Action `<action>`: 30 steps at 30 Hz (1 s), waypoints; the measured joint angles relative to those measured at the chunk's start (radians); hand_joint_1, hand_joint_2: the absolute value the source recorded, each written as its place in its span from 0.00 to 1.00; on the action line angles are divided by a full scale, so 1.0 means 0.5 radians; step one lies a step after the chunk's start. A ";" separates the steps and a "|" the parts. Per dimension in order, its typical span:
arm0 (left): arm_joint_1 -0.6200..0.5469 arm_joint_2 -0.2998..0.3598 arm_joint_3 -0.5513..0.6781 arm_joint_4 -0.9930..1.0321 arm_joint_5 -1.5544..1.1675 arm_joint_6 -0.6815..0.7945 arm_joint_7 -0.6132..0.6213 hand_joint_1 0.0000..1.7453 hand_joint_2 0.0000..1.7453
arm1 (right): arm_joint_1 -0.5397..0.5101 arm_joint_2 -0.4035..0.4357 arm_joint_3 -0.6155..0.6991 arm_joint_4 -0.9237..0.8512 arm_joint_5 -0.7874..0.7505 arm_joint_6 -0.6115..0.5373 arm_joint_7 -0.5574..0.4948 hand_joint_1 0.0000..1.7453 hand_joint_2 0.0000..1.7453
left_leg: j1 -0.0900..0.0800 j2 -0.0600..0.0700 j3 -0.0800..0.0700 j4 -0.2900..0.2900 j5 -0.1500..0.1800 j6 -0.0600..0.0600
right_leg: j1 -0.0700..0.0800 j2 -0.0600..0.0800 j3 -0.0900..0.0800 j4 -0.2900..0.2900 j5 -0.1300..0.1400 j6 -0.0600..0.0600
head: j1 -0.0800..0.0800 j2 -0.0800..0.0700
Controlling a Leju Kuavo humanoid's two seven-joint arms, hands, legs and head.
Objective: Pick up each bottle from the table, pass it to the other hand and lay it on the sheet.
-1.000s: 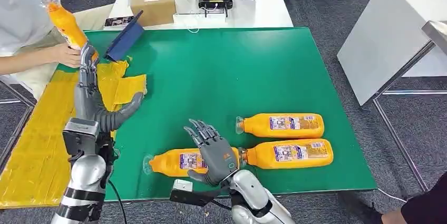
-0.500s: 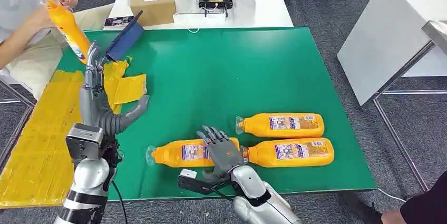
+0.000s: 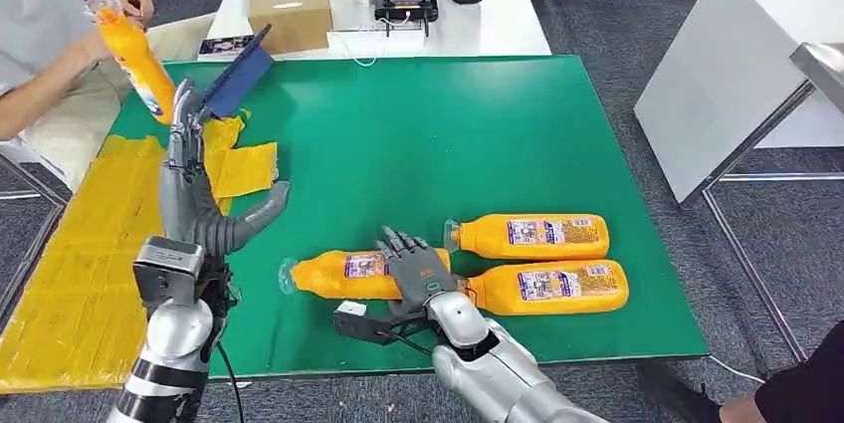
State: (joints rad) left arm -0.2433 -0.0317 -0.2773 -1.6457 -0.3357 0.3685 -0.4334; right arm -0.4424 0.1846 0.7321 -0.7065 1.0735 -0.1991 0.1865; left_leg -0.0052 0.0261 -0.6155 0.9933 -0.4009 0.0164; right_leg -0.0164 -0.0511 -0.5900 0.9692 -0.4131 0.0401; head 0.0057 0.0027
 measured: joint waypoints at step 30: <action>0.068 0.040 -0.181 0.207 0.223 -0.618 0.168 0.00 1.00 | 0.810 0.238 -0.976 -1.488 -0.594 -0.994 -1.552 1.00 1.00 | -0.001 -0.003 -0.024 0.001 0.003 0.001 | 0.000 -0.001 -0.001 0.001 0.008 0.004 | -0.001 0.000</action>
State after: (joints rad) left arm -0.2093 -0.0114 -0.3677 -1.5420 -0.2243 0.0595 -0.3494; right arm -0.0375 0.3036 0.2443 -1.4506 0.7763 -0.6962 -0.5894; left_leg -0.0056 0.0246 -0.6275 0.9938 -0.3996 0.0171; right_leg -0.0163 -0.0516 -0.5904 0.9698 -0.4091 0.0420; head 0.0053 0.0027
